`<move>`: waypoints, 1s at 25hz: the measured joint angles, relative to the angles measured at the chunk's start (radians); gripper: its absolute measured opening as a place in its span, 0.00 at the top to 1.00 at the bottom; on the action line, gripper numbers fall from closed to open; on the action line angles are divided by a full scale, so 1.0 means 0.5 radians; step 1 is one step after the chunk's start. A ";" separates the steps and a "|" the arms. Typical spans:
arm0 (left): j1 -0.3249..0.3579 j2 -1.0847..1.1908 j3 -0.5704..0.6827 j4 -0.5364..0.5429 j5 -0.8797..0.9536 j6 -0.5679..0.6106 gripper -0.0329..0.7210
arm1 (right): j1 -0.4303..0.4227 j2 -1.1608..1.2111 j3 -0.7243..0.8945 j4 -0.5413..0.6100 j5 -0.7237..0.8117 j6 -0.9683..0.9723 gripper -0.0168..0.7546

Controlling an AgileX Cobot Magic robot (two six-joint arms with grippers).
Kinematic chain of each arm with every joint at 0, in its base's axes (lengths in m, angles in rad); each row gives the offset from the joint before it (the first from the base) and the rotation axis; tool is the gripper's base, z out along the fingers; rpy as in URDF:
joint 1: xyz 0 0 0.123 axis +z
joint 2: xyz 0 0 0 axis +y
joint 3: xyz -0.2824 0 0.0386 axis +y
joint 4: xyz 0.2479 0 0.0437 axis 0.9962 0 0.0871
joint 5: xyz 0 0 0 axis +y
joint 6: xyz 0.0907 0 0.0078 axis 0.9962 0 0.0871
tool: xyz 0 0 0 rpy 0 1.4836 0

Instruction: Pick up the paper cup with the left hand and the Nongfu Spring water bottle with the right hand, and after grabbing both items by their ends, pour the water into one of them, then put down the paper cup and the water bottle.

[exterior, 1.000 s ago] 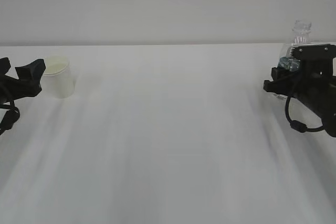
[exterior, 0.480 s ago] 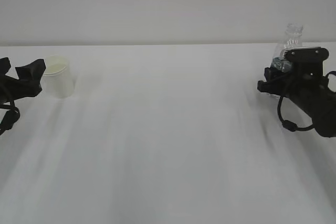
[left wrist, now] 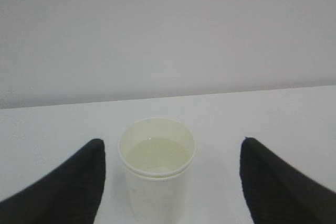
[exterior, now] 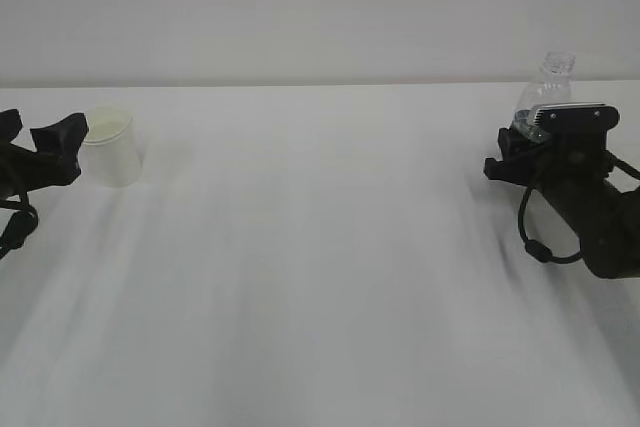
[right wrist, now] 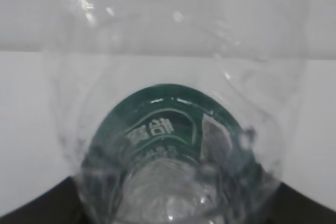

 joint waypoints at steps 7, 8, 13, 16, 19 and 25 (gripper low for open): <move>0.000 0.000 0.000 0.004 0.000 0.000 0.20 | 0.000 0.059 -0.001 -0.044 -0.156 0.004 0.48; 0.000 0.000 0.000 0.006 0.000 0.000 0.20 | 0.000 0.068 -0.001 -0.063 -0.171 0.004 0.48; 0.000 0.000 0.000 0.014 0.000 0.000 0.20 | 0.000 0.068 -0.001 -0.160 -0.180 0.004 0.48; 0.000 0.000 0.000 0.014 0.000 0.000 0.21 | 0.000 0.068 -0.004 -0.178 -0.180 0.004 0.44; 0.000 0.000 0.000 0.015 0.000 0.000 0.21 | 0.000 0.068 -0.004 -0.178 -0.180 0.004 0.36; 0.000 0.000 0.000 0.025 0.000 0.000 0.21 | 0.000 0.071 -0.004 -0.179 -0.180 0.004 0.22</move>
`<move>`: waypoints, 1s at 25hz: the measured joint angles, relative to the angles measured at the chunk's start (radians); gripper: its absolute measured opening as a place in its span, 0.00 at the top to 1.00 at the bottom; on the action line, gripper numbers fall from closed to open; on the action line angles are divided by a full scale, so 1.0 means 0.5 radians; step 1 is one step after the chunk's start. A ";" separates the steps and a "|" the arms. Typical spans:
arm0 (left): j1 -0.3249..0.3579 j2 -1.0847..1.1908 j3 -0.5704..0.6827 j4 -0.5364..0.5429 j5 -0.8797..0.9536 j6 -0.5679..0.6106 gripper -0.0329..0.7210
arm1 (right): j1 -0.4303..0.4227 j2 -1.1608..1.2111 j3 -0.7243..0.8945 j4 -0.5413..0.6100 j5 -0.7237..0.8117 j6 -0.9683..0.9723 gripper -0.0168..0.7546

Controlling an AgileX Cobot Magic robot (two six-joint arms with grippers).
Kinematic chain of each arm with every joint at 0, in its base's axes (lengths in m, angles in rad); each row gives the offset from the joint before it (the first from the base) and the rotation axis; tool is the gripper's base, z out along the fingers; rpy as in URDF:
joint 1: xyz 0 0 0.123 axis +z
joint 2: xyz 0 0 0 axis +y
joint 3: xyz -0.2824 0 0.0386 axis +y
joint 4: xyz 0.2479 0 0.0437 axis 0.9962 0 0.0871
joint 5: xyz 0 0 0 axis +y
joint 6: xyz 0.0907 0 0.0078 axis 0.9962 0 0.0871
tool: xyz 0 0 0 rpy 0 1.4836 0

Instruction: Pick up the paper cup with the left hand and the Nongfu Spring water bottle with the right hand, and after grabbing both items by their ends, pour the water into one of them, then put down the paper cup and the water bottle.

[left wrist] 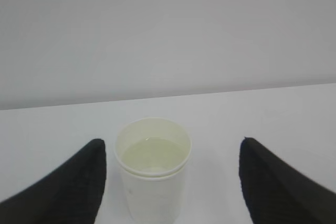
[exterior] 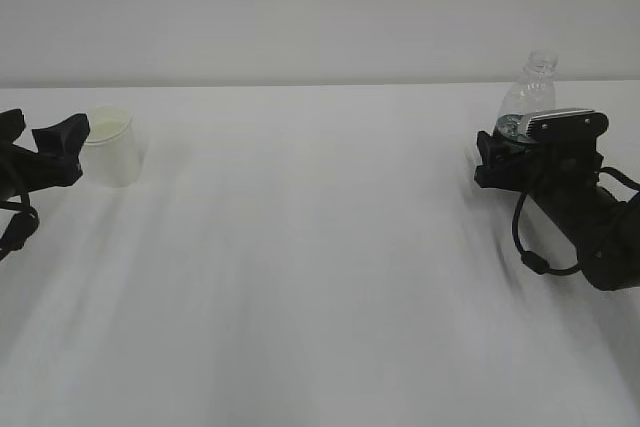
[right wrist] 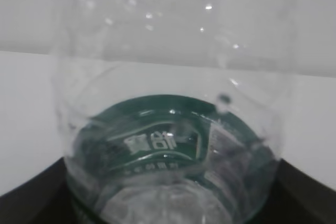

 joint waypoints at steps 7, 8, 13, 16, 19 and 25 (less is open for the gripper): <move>0.000 0.000 0.000 0.005 0.000 0.001 0.21 | 0.000 -0.060 0.083 0.000 0.004 0.000 0.20; 0.000 0.000 0.000 0.005 0.000 0.001 0.21 | 0.000 -0.085 0.106 0.000 0.004 0.000 0.20; 0.000 0.000 0.000 0.005 0.000 0.061 0.22 | 0.000 -0.198 0.220 0.004 0.004 0.000 0.20; 0.000 0.000 0.000 0.008 0.000 0.102 0.22 | 0.000 -0.257 0.293 0.004 0.004 0.000 0.21; 0.000 0.000 0.000 0.008 0.000 0.102 0.22 | 0.000 -0.322 0.370 0.004 0.004 0.000 0.21; 0.000 -0.009 0.003 0.008 0.000 0.102 0.22 | 0.000 -0.455 0.508 0.004 0.004 0.000 0.21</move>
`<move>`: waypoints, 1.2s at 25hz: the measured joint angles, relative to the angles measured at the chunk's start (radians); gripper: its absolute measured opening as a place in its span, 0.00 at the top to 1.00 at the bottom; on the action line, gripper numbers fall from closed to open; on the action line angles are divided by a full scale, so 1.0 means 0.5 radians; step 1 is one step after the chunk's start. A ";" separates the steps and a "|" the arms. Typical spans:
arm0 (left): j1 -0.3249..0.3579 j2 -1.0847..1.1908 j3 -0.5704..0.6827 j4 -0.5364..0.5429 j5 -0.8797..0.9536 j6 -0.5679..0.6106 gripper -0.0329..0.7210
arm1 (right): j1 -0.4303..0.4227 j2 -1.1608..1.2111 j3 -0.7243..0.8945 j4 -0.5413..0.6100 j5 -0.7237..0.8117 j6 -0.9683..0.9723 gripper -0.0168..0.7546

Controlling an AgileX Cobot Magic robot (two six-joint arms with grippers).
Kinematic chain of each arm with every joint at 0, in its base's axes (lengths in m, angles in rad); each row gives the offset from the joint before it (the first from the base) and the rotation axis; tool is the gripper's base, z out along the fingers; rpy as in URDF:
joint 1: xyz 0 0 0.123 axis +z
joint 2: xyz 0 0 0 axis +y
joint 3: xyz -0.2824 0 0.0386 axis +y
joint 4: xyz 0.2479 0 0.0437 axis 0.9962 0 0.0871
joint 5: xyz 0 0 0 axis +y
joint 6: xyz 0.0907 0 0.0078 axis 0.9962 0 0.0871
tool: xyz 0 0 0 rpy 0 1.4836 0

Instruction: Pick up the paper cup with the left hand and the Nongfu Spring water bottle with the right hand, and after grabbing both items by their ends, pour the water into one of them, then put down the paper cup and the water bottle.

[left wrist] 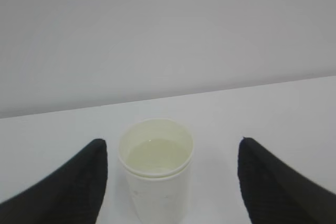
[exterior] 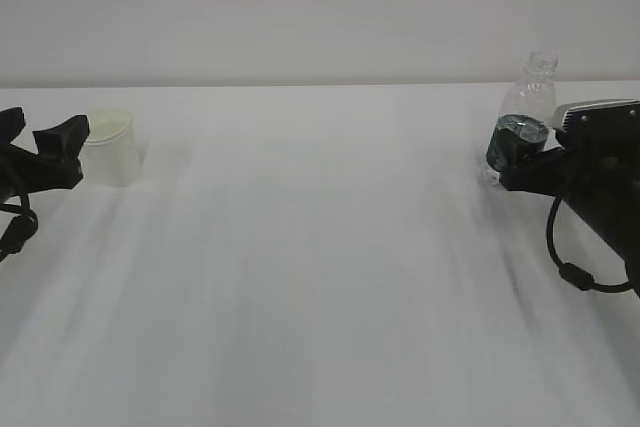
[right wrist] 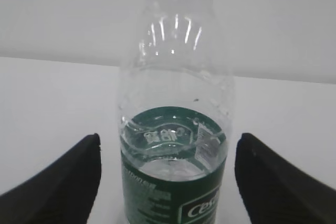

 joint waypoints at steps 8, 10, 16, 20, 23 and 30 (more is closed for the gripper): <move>0.000 -0.197 0.056 -0.039 0.044 0.011 0.22 | 0.000 -0.250 0.164 0.000 0.000 0.000 0.21; 0.000 -0.256 0.059 -0.039 0.078 0.025 0.22 | 0.000 -0.311 0.197 0.000 0.000 0.000 0.21; 0.000 -0.462 0.059 -0.052 0.212 0.041 0.22 | 0.000 -0.525 0.344 0.000 0.000 0.000 0.21; 0.000 -0.637 0.068 -0.066 0.325 0.053 0.22 | 0.000 -0.649 0.439 -0.004 0.000 0.000 0.21; 0.000 -0.791 0.071 -0.070 0.425 0.094 0.22 | 0.000 -0.774 0.496 -0.004 0.000 0.000 0.21; 0.000 -1.165 0.072 -0.070 0.672 0.117 0.23 | 0.000 -1.080 0.585 -0.004 0.029 0.000 0.21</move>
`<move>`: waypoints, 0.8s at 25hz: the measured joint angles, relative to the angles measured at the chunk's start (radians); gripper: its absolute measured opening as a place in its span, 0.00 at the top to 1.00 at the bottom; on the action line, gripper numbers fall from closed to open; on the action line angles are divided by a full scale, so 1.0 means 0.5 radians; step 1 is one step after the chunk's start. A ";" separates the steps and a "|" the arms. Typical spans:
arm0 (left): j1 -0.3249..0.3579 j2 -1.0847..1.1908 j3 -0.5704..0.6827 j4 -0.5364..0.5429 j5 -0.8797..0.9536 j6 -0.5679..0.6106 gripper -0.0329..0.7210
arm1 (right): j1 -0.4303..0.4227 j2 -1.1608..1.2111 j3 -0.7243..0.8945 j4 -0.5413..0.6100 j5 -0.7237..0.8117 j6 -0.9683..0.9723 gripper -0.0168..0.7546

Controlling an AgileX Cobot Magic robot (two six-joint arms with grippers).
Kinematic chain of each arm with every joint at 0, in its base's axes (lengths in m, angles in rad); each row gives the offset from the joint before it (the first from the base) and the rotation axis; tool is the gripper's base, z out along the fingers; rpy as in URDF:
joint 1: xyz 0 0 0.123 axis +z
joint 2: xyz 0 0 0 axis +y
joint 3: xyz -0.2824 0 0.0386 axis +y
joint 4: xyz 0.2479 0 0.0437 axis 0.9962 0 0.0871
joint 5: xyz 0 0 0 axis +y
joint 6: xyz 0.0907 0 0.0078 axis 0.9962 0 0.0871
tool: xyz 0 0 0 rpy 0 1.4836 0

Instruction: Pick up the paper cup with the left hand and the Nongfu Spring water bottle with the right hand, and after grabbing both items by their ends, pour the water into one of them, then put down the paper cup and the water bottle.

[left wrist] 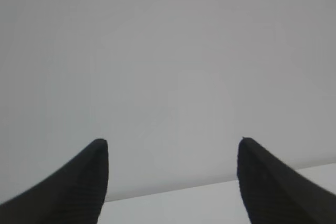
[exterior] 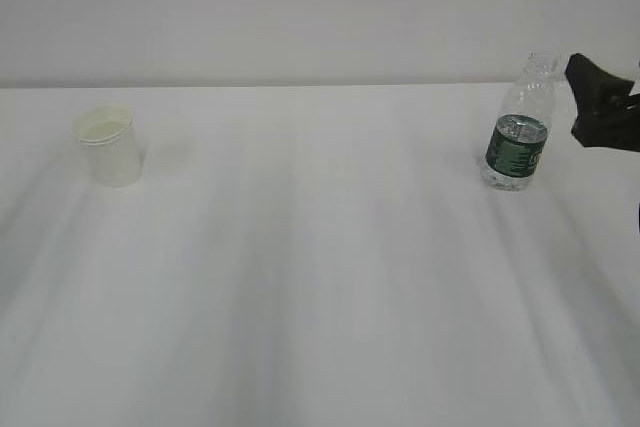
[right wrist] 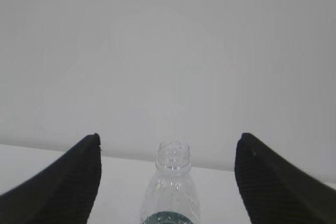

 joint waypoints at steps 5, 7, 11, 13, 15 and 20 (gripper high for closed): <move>0.000 -0.273 0.003 0.000 0.177 0.005 0.23 | 0.000 -0.263 0.027 -0.003 0.177 0.000 0.21; 0.000 -0.362 0.007 0.000 0.242 0.005 0.23 | 0.000 -0.366 0.027 -0.003 0.265 0.000 0.21; 0.000 -0.515 0.007 0.000 0.364 0.006 0.23 | 0.000 -0.556 0.031 -0.008 0.422 0.000 0.21; 0.000 -0.589 0.007 0.000 0.429 0.006 0.23 | 0.000 -0.661 0.031 -0.008 0.509 0.000 0.21; 0.000 -0.660 0.007 0.004 0.503 0.006 0.23 | 0.000 -0.757 0.031 -0.008 0.607 0.000 0.21; 0.000 -0.856 0.010 0.025 0.680 0.009 0.23 | 0.000 -1.018 0.038 -0.008 0.849 0.000 0.21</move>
